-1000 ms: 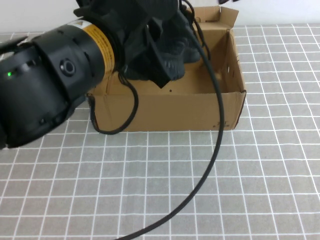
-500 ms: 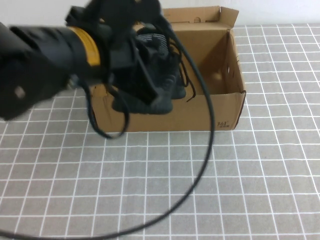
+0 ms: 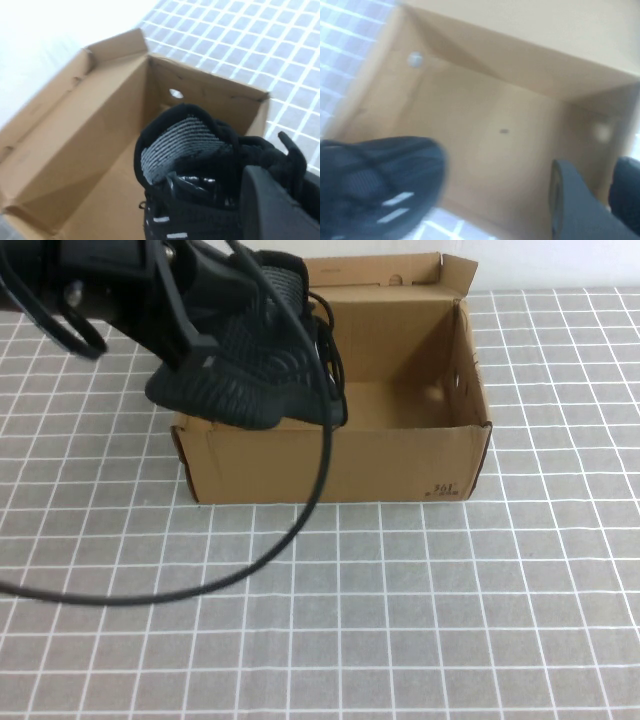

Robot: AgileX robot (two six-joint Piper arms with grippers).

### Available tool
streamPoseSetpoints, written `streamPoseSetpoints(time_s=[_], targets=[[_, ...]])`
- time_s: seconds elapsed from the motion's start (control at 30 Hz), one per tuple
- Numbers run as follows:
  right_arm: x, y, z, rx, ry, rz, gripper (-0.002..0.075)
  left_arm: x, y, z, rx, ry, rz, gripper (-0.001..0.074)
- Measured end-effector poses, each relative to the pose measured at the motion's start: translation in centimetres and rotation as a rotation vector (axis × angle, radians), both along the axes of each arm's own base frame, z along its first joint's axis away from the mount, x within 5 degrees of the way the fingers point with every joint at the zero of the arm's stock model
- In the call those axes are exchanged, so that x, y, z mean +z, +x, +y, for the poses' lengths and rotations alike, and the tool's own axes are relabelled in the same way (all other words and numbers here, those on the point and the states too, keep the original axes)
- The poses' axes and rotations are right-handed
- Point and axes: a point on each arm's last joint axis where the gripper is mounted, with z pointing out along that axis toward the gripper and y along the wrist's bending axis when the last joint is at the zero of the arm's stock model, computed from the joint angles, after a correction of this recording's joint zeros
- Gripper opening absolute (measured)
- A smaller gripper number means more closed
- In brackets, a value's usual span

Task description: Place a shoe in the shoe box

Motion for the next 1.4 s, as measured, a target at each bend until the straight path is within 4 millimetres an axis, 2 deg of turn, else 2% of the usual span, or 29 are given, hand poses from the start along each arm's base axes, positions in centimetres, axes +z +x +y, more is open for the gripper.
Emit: streamPoseSetpoints(time_s=[0.17,0.3,0.47,0.6,0.73,0.9,1.03,1.1,1.27,1.4], targets=[[0.1,-0.1,0.3,0.049,0.003,-0.013,0.0097,-0.7,1.4,0.7,-0.037,-0.017,0.059,0.0036],[0.2,-0.3,0.5,0.069,0.027,-0.009,0.0017,-0.9,1.5,0.6,-0.086,-0.005,0.047,0.0036],[0.3,-0.5,0.8,0.112,0.05,-0.015,0.001,-1.3,1.7,0.3,-0.122,0.009,0.053,0.0036],[0.1,-0.9,0.8,0.143,0.04,-0.01,0.0076,-1.4,1.8,0.3,-0.134,0.017,0.052,0.0036],[0.0,-2.5,0.3,0.162,0.019,0.013,0.0159,-1.4,1.7,0.3,-0.144,0.017,0.051,0.0036],[0.3,-4.4,0.5,0.266,0.05,0.002,0.0191,-1.4,1.6,0.2,-0.167,0.019,0.04,0.0036],[0.0,-4.6,1.2,0.42,0.056,-0.071,0.0216,-1.4,1.4,0.1,-0.2,0.026,0.046,0.0036],[-0.2,-4.4,1.4,0.453,0.041,-0.092,0.0256,-1.5,1.2,0.1,-0.219,0.033,0.057,0.0036],[-1.2,-3.6,1.7,0.474,0.044,-0.079,0.043,-1.7,0.8,0.0,-0.253,0.045,0.085,0.0036],[-1.2,-3.7,2.0,0.466,0.08,-0.059,0.0475,-1.8,0.6,0.0,-0.281,0.058,0.092,0.0036]])
